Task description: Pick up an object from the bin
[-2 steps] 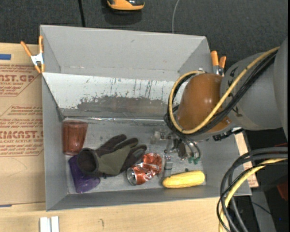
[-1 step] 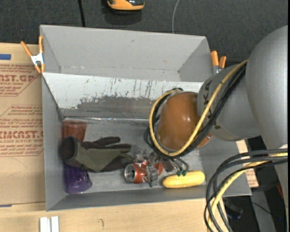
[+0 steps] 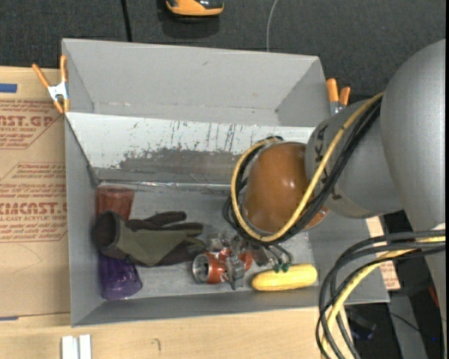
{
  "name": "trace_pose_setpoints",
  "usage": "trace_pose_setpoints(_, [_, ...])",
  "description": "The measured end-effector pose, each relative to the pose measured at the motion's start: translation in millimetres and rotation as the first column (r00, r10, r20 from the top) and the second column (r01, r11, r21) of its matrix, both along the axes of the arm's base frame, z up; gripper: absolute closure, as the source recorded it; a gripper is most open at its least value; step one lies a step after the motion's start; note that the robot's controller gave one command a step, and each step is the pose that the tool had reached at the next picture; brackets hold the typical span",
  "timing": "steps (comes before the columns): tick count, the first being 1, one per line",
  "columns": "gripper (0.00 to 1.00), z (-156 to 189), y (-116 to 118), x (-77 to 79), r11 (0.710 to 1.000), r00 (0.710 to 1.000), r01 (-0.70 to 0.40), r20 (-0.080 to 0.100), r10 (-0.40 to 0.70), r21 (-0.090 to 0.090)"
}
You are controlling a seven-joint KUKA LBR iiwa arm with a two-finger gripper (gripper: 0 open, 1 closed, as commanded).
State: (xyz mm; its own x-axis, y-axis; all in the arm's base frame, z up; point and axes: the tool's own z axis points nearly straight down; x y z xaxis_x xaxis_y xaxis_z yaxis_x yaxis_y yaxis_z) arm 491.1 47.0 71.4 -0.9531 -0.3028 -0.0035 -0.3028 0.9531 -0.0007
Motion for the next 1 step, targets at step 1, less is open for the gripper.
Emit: trace_pose_setpoints(1, [1.0, 153.2, -12.1, 21.6, 1.0, 1.0, 0.021, 0.0, -0.021, 0.0])
